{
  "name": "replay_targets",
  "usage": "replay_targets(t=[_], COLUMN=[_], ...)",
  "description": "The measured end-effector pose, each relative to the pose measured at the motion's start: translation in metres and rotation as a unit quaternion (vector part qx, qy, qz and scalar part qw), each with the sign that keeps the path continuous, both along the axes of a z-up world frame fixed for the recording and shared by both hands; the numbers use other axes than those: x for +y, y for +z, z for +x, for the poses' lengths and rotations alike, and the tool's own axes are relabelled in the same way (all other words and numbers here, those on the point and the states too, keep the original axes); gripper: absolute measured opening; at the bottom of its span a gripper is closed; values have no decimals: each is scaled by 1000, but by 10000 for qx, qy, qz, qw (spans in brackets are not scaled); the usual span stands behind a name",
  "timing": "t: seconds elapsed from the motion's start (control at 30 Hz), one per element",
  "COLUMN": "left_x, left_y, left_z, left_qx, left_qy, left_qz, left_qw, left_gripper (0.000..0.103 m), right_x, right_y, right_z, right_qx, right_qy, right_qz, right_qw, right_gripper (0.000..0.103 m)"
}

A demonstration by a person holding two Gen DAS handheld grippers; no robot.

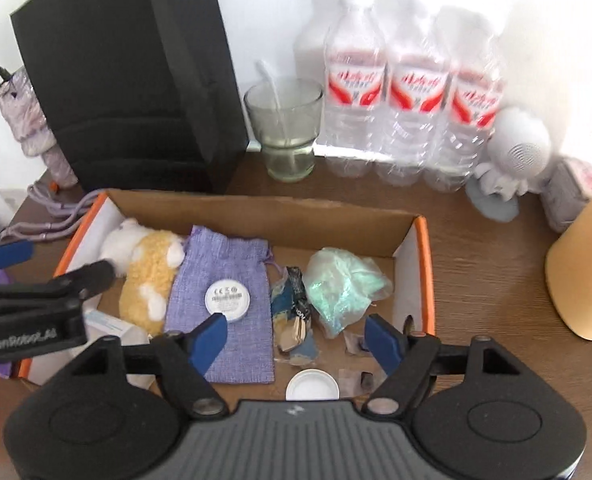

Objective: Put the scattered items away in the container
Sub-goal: 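Carry the tin and wrapper over the box and release both inside, then grasp the black coiled cable with the left tool while the right tool grasps a small clear wrapper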

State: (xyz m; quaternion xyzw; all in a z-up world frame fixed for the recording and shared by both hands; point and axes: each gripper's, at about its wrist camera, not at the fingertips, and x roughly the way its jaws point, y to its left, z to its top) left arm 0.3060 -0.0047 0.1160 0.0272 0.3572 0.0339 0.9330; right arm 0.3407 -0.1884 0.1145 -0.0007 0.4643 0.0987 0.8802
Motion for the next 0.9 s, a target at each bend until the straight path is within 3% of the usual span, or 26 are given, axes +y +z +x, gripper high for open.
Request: replay_targets(t=[0.07, 0.1, 0.17, 0.23, 0.27, 0.4, 0.5, 0.57, 0.63, 0.7, 0.77, 0.8, 0.9], left_x=[1, 0, 1, 4, 3, -4, -3, -1, 0, 0, -4, -7, -15], left_y=[3, 1, -6, -10, -10, -5, -12, -26, -45, -66, -87, -93, -95], left_z=[-33, -56, -96, -118, -125, -151, -195, -238, -293, -346, -382, -389, -388], left_qx=[-896, -1495, -2432, -2713, -2752, -2864, -2851, -2633, -2727, -2585, -2160, -1916, -1710], left_qy=[138, 190, 222, 181, 153, 72, 84, 131, 228, 291, -77, -315, -860], left_qz=[122, 139, -51, -281, -323, -70, -5, -65, -207, -455, -581, -438, 54], left_qw=[9958, 9885, 9697, 9619, 9607, 9581, 9585, 9646, 9616, 9645, 9746, 9800, 9815], left_gripper=[103, 103, 103, 103, 103, 103, 103, 103, 103, 103, 103, 103, 103], right_x=[-8, -12, -18, -19, -18, -13, -15, -17, -24, -34, -41, -41, -40], right_y=[4, 5, 0, -10, -13, -8, -4, -9, -20, -39, -57, -65, -84], right_z=[-28, -50, -99, -135, -143, -162, -195, -231, -282, -341, -390, -409, -438], right_qx=[-778, -1352, -2610, -3431, -3550, -3627, -3714, -3574, -3415, -3314, -3160, -3061, -2798], right_qy=[-37, -59, -109, -67, -105, -97, -185, -252, -252, -252, -182, -117, -26], right_qz=[383, 537, 662, 620, 539, 327, 140, -12, 1, 214, 380, 360, 157], right_qw=[9962, 9893, 9630, 9372, 9333, 9313, 9282, 9336, 9395, 9429, 9478, 9512, 9599], right_gripper=[75, 78, 84, 88, 88, 88, 88, 88, 88, 88, 88, 88, 87])
